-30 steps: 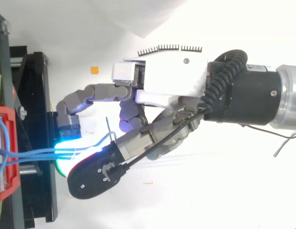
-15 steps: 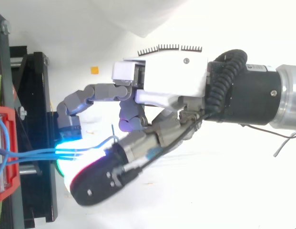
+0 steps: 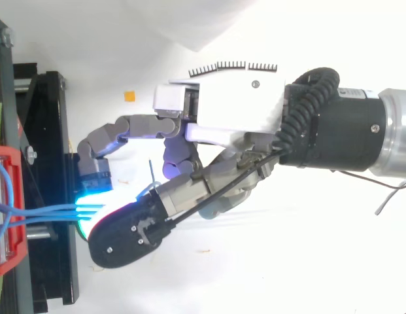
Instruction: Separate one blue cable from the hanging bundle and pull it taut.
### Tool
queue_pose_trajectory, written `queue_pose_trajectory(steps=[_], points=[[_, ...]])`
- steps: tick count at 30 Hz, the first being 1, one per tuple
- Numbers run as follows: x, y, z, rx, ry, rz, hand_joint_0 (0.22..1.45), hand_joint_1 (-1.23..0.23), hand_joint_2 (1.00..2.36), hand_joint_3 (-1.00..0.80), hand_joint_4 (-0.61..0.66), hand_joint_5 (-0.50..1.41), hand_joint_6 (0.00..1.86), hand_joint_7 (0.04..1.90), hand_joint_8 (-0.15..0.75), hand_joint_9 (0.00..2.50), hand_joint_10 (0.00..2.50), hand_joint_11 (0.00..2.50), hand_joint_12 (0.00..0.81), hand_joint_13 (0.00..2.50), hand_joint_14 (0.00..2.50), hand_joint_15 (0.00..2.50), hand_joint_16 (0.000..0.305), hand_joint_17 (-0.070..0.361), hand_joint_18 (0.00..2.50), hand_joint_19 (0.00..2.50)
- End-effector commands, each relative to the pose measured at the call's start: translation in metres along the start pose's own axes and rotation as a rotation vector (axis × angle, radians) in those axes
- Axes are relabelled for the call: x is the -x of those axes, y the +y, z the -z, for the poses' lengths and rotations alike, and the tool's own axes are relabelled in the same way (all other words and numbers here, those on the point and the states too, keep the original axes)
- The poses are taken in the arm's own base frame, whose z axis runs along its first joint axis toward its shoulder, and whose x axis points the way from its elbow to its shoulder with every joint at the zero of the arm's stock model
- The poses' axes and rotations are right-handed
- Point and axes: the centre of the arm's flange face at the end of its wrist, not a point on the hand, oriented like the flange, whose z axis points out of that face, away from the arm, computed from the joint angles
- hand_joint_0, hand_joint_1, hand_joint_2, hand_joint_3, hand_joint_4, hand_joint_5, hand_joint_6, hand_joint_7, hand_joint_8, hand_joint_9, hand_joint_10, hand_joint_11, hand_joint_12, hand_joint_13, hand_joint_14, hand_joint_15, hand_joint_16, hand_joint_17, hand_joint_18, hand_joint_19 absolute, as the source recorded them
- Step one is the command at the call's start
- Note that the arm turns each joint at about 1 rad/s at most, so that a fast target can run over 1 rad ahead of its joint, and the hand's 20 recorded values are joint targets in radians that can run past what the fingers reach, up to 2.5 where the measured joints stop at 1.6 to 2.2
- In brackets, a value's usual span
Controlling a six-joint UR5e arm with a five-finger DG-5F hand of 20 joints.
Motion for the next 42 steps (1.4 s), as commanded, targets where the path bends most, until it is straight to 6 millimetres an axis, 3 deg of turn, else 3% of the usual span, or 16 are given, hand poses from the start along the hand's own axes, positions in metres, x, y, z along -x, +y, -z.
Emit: queue_pose_trajectory(steps=[1,10,13,15,18,21,24,26,27,29,38,42], points=[[0.0,-0.0003,0.0,-0.001,0.0,0.001,0.77,-0.71,1.0,-0.5,0.04,0.15,0.5,1.34,0.198,2.37,0.02,2.34,0.317,1.4,1.68,1.13,0.046,0.102,1.46,1.46],[0.0003,-0.0003,0.0,-0.001,-0.003,0.001,0.8,-0.78,1.01,-0.36,-0.01,0.15,0.5,1.34,0.207,2.38,0.02,2.38,0.316,1.36,1.81,1.07,0.047,0.106,1.43,1.47],[-0.0009,-0.0002,0.0001,-0.001,-0.002,0.001,0.75,-0.88,1.02,-0.27,-0.04,0.15,0.5,1.36,0.209,2.36,0.01,2.4,0.322,1.37,1.74,1.1,0.048,0.109,1.45,1.43],[-0.0009,-0.0002,0.0001,-0.001,-0.002,0.001,0.64,-1.01,1.01,-0.34,0.07,0.13,0.57,1.23,0.222,2.35,0.01,2.43,0.337,1.37,1.69,1.15,0.05,0.113,1.46,1.42],[-0.0009,-0.0002,0.0001,-0.001,-0.002,0.001,0.46,-0.82,1.0,-0.5,0.11,0.13,0.56,1.26,0.241,2.38,0.02,2.37,0.374,1.43,1.7,1.1,0.063,0.143,1.55,1.36],[-0.0009,0.0005,-0.0001,0.001,-0.002,0.001,0.35,-0.42,1.0,-0.5,0.11,0.15,0.53,1.35,0.276,2.42,0.03,2.29,0.427,1.52,1.62,1.07,0.08,0.18,1.56,0.94],[-0.0009,-0.0002,0.0001,-0.001,-0.002,0.001,0.38,-0.29,1.0,-0.5,0.1,0.14,0.55,1.28,0.256,2.41,0.03,2.29,0.404,1.5,1.59,1.08,0.074,0.167,1.5,0.98],[-0.0007,-0.0002,0.0001,-0.001,-0.003,0.001,0.46,-0.23,1.0,-0.5,0.06,0.14,0.56,1.23,0.203,2.38,0.02,2.3,0.354,1.43,1.59,1.1,0.058,0.132,1.42,1.23],[-0.0007,0.0005,-0.0001,0.001,-0.003,0.001,0.46,-0.23,1.0,-0.5,0.06,0.14,0.56,1.23,0.203,2.38,0.02,2.3,0.354,1.43,1.59,1.1,0.058,0.132,1.42,1.23],[0.0005,-0.0003,0.0,-0.001,-0.005,0.001,0.55,-0.32,1.0,-0.5,0.01,0.13,0.55,1.22,0.172,2.36,0.02,2.31,0.313,1.38,1.56,1.15,0.045,0.102,1.4,1.48],[-0.0017,-0.0002,0.0001,-0.001,-0.003,0.001,0.75,-0.65,1.0,-0.5,-0.01,0.15,0.5,1.35,0.171,2.39,0.01,2.41,0.303,1.4,1.54,1.18,0.042,0.094,1.41,1.48],[-0.0008,-0.0002,0.0001,-0.001,-0.013,0.001,0.78,-0.71,1.0,-0.5,-0.01,0.15,0.5,1.34,0.183,2.39,0.01,2.42,0.312,1.39,1.6,1.15,0.042,0.095,1.4,1.49]])
